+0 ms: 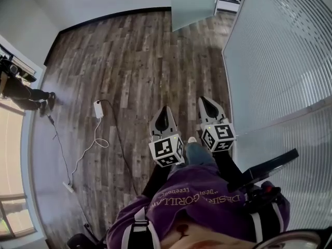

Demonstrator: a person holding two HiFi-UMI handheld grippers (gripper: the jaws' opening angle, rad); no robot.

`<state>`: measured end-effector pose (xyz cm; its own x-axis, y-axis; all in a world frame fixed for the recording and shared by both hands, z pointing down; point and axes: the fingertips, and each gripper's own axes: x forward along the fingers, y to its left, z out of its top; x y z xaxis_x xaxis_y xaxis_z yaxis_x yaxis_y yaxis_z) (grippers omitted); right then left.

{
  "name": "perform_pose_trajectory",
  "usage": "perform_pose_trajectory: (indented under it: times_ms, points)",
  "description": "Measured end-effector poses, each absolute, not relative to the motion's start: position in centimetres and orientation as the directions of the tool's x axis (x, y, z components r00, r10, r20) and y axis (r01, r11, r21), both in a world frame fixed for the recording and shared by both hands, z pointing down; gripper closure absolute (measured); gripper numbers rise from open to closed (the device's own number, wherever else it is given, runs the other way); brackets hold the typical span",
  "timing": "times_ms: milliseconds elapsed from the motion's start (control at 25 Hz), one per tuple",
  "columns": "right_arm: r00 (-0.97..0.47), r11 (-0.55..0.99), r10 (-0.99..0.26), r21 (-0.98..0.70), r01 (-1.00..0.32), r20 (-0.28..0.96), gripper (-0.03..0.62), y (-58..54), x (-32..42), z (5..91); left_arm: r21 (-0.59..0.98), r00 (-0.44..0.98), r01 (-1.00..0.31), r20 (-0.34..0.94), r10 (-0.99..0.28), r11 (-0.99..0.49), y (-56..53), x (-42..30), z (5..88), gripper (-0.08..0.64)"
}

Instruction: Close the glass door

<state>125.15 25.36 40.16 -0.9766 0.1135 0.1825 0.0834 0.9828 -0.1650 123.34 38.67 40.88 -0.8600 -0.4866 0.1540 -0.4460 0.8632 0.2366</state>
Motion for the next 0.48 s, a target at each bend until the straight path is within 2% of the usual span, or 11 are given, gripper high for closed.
perform_pose_trajectory:
  times_ms: [480]
  points:
    - [-0.972, 0.974, 0.175, -0.170, 0.148, 0.157, 0.601, 21.0, 111.1, 39.7, 0.229, -0.881, -0.414, 0.143, -0.451, 0.881, 33.7, 110.4, 40.5, 0.560]
